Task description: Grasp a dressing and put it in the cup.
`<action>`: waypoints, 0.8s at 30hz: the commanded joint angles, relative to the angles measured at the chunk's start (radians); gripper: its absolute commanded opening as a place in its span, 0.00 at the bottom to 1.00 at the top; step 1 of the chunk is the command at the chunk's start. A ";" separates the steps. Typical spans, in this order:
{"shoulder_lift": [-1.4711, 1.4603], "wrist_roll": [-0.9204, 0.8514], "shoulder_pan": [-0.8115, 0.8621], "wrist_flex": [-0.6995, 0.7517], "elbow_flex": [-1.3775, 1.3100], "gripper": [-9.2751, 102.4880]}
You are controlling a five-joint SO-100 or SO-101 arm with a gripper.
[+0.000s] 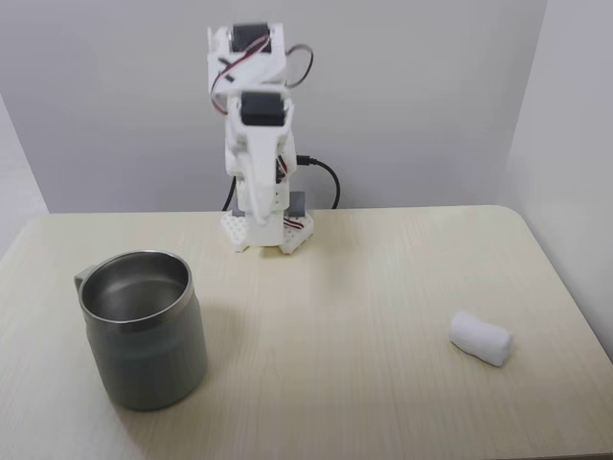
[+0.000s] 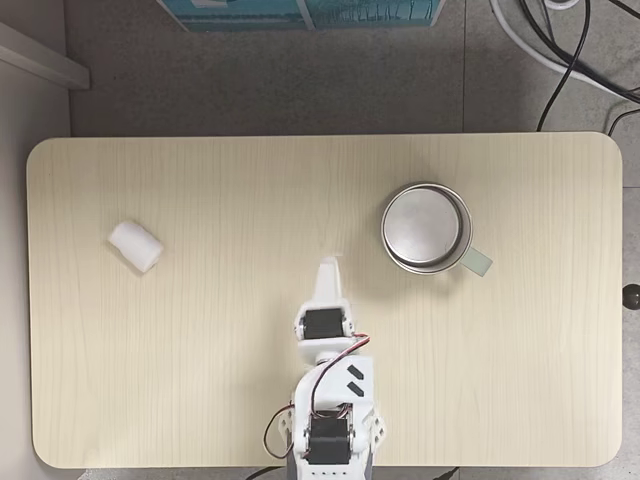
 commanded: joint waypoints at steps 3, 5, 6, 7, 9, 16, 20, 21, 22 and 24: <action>0.267 -0.029 -0.060 0.058 0.318 0.08; 0.367 -0.043 -0.087 0.095 0.422 0.08; 0.419 -0.057 -0.103 0.114 0.472 0.08; 0.471 -0.075 -0.120 0.133 0.525 0.08; 0.566 -0.126 -0.158 0.173 0.618 0.08; 0.943 -0.362 -0.314 0.374 0.951 0.11; 1.134 -0.552 -0.411 0.500 1.103 0.18; 1.169 -0.595 -0.434 0.522 1.126 0.20; 1.195 -0.632 -0.454 0.532 1.141 0.22; 1.232 -0.695 -0.491 0.534 1.147 0.24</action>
